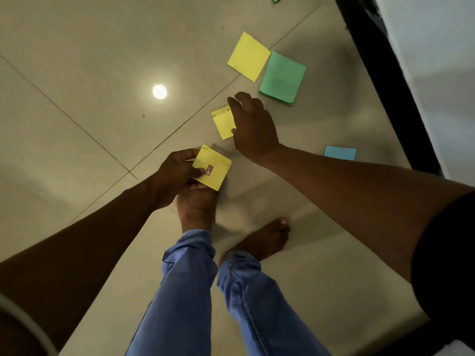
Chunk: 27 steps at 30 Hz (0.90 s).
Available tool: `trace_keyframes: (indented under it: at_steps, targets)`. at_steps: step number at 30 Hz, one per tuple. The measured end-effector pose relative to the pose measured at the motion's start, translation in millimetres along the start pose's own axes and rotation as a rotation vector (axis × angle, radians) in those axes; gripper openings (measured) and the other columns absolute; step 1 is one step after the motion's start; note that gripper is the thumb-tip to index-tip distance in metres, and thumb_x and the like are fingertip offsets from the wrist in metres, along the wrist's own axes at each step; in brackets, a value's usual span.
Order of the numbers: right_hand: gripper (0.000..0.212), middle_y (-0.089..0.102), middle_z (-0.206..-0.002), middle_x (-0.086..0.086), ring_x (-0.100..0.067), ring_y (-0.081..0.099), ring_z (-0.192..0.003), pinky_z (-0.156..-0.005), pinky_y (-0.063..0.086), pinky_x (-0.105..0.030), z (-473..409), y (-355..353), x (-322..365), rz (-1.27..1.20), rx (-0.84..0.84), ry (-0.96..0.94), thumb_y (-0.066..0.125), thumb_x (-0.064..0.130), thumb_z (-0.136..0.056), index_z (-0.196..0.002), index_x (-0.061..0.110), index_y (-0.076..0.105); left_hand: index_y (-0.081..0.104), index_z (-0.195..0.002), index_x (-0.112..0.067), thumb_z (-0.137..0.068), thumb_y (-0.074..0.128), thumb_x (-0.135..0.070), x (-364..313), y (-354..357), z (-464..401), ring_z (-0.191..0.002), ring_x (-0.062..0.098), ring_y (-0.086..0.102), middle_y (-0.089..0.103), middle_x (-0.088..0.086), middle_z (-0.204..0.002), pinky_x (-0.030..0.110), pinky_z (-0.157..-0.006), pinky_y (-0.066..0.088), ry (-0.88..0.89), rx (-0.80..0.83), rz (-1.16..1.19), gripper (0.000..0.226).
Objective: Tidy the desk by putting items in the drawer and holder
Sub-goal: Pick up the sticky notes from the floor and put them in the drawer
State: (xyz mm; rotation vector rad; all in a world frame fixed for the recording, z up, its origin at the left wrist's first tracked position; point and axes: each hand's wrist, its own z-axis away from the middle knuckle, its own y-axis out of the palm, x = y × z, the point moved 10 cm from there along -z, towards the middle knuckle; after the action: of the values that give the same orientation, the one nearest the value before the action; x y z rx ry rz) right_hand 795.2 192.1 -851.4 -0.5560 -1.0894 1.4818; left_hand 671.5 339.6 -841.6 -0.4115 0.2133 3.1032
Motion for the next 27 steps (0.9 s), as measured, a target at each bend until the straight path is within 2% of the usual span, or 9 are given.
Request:
trace_keyframes:
  at_steps: [4, 9, 13, 16, 19, 21, 23, 25, 27]
  targets:
    - [0.079, 0.051, -0.137, -0.013, -0.035, 0.053, -0.118, -0.081, 0.051, -0.046, -12.7, 6.5, 9.3, 0.145, 0.089, -0.088, 0.079, 0.014, -0.079, -0.149, 0.01, 0.042, 0.057, -0.136, -0.011, -0.098, 0.054, 0.008, 0.5, -13.7, 0.2, -0.112, 0.031, 0.066, 0.061, 0.019, -0.129, 0.035, -0.078, 0.064, 0.021, -0.009, 0.019, 0.043]
    - [0.069, 0.058, -0.12, -0.014, -0.036, 0.055, -0.111, -0.081, 0.047, -0.045, -12.5, 13.3, 3.6, 0.246, 0.096, -0.082, 0.085, 0.019, -0.073, -0.132, 0.011, 0.049, 0.059, -0.135, -0.01, -0.096, 0.053, 0.009, 1.5, -23.8, 2.7, -0.115, 0.034, 0.066, 0.064, 0.021, -0.128, 0.035, -0.08, 0.064, 0.033, -0.008, 0.064, 0.043]
    - [0.052, 0.056, -0.122, -0.017, -0.038, 0.052, -0.115, -0.085, 0.046, -0.046, -8.4, 20.4, -7.2, 0.173, 0.121, -0.008, 0.08, 0.027, -0.079, -0.121, 0.011, 0.055, 0.059, -0.133, -0.01, -0.096, 0.052, 0.008, 6.8, -31.0, 4.6, -0.11, 0.031, 0.067, 0.066, 0.02, -0.124, 0.038, -0.085, 0.062, 0.049, -0.025, 0.071, 0.042]
    - [0.03, 0.061, -0.116, -0.014, -0.035, 0.057, -0.11, -0.084, 0.047, -0.042, -8.3, 24.8, -18.3, -0.015, 0.145, 0.073, 0.069, 0.026, -0.09, -0.115, 0.012, 0.06, 0.06, -0.132, -0.011, -0.097, 0.051, 0.008, 12.4, -33.3, 5.5, -0.109, 0.032, 0.067, 0.067, 0.019, -0.121, 0.039, -0.085, 0.061, 0.044, -0.026, 0.086, 0.04]
    - [0.015, 0.071, -0.104, -0.006, -0.027, 0.064, -0.095, -0.075, 0.047, -0.032, -5.8, 14.2, -26.5, -0.318, 0.129, 0.202, 0.065, 0.022, -0.093, -0.105, 0.013, 0.069, 0.062, -0.128, -0.014, -0.099, 0.05, 0.006, 18.0, -35.1, 6.5, -0.11, 0.032, 0.067, 0.068, 0.013, -0.112, 0.043, -0.089, 0.059, 0.021, -0.047, 0.098, 0.037]
    - [0.012, 0.072, -0.097, -0.002, -0.02, 0.065, -0.089, -0.078, 0.053, -0.034, -2.7, 2.0, -25.7, -0.455, 0.121, 0.232, 0.068, 0.02, -0.091, -0.101, 0.014, 0.072, 0.063, -0.124, -0.017, -0.1, 0.049, 0.004, 19.8, -36.1, 7.5, -0.111, 0.031, 0.066, 0.068, 0.011, -0.109, 0.044, -0.09, 0.059, 0.004, -0.067, 0.096, 0.034]
    - [0.005, 0.071, -0.089, 0.003, -0.016, 0.067, -0.085, -0.082, 0.058, -0.04, 3.2, -9.6, -25.5, -0.62, 0.131, 0.255, 0.071, 0.017, -0.091, -0.095, 0.017, 0.073, 0.062, -0.129, -0.015, -0.101, 0.048, 0.002, 19.9, -34.8, 7.7, -0.114, 0.032, 0.066, 0.068, 0.014, -0.116, 0.044, -0.09, 0.059, -0.004, -0.072, 0.099, 0.035]
    - [0.009, 0.07, -0.084, 0.004, -0.013, 0.068, -0.077, -0.076, 0.061, -0.042, 11.2, -20.8, -25.2, -0.818, 0.143, 0.279, 0.071, 0.011, -0.092, -0.092, 0.02, 0.072, 0.059, -0.134, -0.012, -0.102, 0.047, 0.001, 17.4, -33.0, 8.8, -0.113, 0.033, 0.067, 0.066, 0.019, -0.125, 0.041, -0.085, 0.061, -0.001, -0.076, 0.1, 0.037]
    - [0.012, 0.071, -0.083, 0.002, -0.01, 0.069, -0.07, -0.066, 0.06, -0.036, 21.9, -29.4, -21.3, -0.994, 0.185, 0.29, 0.068, 0.006, -0.094, -0.095, 0.017, 0.072, 0.058, -0.136, -0.01, -0.102, 0.045, 0.001, 13.6, -30.1, 9.8, -0.11, 0.032, 0.068, 0.063, 0.02, -0.13, 0.035, -0.076, 0.064, 0.006, -0.083, 0.13, 0.038]
